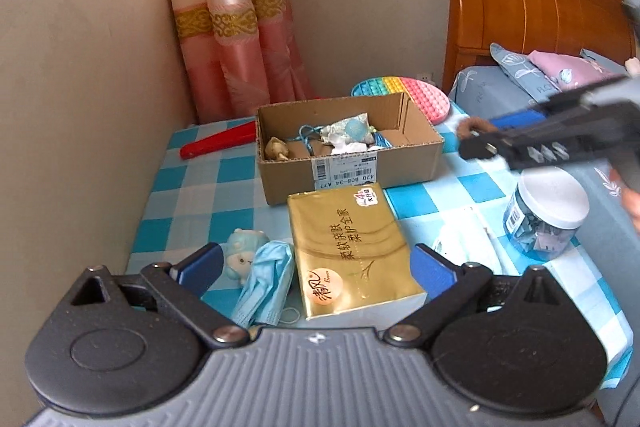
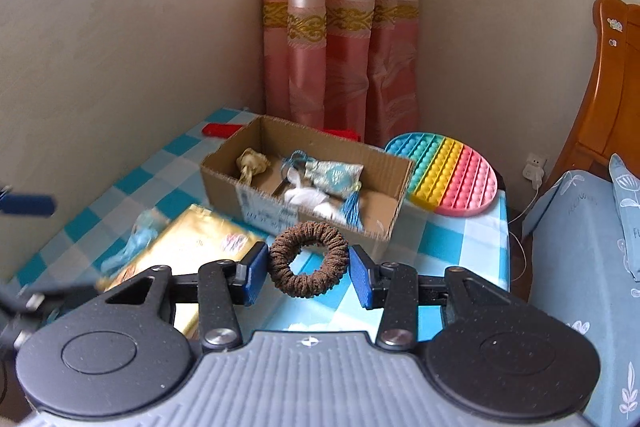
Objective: Organize soft objects
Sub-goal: 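Carry the brown hair tie into the cardboard box and open the right gripper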
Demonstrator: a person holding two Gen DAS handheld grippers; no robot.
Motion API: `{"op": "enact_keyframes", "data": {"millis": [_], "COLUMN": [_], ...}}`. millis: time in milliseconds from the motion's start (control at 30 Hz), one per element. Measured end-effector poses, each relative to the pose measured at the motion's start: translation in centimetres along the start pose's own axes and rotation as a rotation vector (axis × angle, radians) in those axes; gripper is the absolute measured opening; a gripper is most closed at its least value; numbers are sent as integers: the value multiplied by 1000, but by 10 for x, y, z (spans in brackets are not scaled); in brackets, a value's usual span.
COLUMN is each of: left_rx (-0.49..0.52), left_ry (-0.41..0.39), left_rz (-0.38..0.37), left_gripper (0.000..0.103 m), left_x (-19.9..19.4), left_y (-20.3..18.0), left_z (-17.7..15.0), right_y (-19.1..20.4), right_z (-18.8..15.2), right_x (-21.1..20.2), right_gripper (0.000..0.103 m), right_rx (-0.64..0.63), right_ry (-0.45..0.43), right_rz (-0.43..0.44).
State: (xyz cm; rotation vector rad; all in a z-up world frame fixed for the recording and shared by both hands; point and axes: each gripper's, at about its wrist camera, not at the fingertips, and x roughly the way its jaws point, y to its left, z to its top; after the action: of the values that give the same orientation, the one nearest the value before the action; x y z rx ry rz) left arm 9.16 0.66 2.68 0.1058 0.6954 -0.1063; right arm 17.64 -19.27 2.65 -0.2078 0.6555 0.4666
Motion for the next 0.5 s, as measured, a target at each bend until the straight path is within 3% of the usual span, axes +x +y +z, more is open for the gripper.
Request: {"op": "enact_keyframes", "data": {"millis": [200,400,500], "left_rx": [-7,-40,-58], "left_ry": [-15,15,36], "left_rz": [-10,31,42], "left_gripper": [99,99,99], "left_x": [-9,-4,-2], "left_y": [3,13,18], "left_z": [-7,-18,-24], "right_y": [-7,-17,-24], "right_z": [31,62,74], "right_x": [30,61,72], "right_gripper": [48,48,56], "right_rx": [-8,-12,6], "right_ry": [-4,3,-10], "right_rz": [-19,-52,-68]}}
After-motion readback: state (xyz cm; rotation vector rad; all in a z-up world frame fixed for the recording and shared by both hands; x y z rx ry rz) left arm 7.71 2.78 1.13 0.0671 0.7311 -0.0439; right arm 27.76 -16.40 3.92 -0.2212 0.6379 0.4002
